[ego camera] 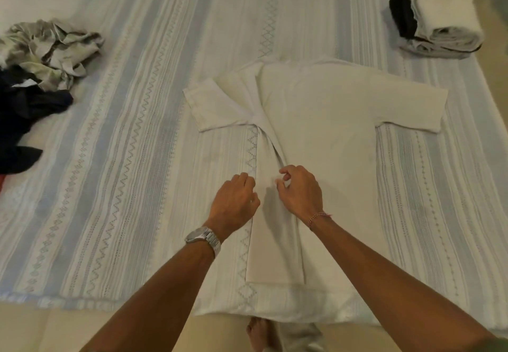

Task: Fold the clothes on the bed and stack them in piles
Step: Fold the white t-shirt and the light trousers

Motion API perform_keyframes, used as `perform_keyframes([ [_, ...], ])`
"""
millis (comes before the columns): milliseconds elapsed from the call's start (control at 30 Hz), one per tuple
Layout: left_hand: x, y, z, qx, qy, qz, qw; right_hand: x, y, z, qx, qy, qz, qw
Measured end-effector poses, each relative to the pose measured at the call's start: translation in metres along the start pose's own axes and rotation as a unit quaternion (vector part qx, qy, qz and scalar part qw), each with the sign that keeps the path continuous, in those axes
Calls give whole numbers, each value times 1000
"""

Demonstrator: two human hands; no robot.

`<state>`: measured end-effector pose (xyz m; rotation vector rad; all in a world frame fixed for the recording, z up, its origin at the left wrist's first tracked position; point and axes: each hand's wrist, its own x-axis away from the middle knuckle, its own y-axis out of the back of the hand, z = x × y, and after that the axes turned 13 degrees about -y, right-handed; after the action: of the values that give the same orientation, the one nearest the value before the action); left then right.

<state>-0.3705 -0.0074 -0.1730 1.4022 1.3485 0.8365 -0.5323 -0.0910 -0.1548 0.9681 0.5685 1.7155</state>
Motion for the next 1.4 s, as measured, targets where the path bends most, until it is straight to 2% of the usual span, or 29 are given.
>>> perform_keyframes([
  [100,-32,3,26,86,113,-42,989,-39,2,20,5,29,2,1000],
  [233,-69,9,61,165,254,-76,950,-81,0,40,21,51,-12,998],
  [500,-131,27,143,154,400,-56,902,-145,-23,84,-3,119,-22,993],
  [633,-158,29,181,216,517,-80,824,-164,-34,102,-32,141,-9,989],
  [700,-171,31,195,229,548,-88,800,-177,-40,115,-41,150,-1,988],
  [767,-181,33,202,292,557,-128,767,-188,-44,126,-48,136,16,989],
  [833,-190,39,213,372,566,-168,716,-200,-49,144,-79,101,45,991],
  [967,-203,43,236,489,591,-189,613,-215,-54,174,-167,42,102,980],
  [1000,-209,45,237,522,575,-183,603,-218,-51,181,-186,19,125,974],
  [1033,-214,49,233,546,549,-170,609,-220,-49,186,-207,-2,149,967],
  [1100,-232,57,220,575,478,-128,652,-224,-43,195,-275,-38,199,940],
  [1167,-254,65,200,600,407,-83,684,-231,-33,201,-352,-78,215,908],
  [1233,-271,69,185,627,361,-21,690,-240,-19,200,-411,-120,203,880],
  [1267,-277,69,181,646,342,-3,682,-246,-12,195,-445,-138,197,863],
  [1333,-285,72,177,663,333,-20,670,-257,6,183,-499,-160,184,831],
  [1400,-287,70,178,627,346,-52,696,-271,24,167,-499,-162,149,838],
])
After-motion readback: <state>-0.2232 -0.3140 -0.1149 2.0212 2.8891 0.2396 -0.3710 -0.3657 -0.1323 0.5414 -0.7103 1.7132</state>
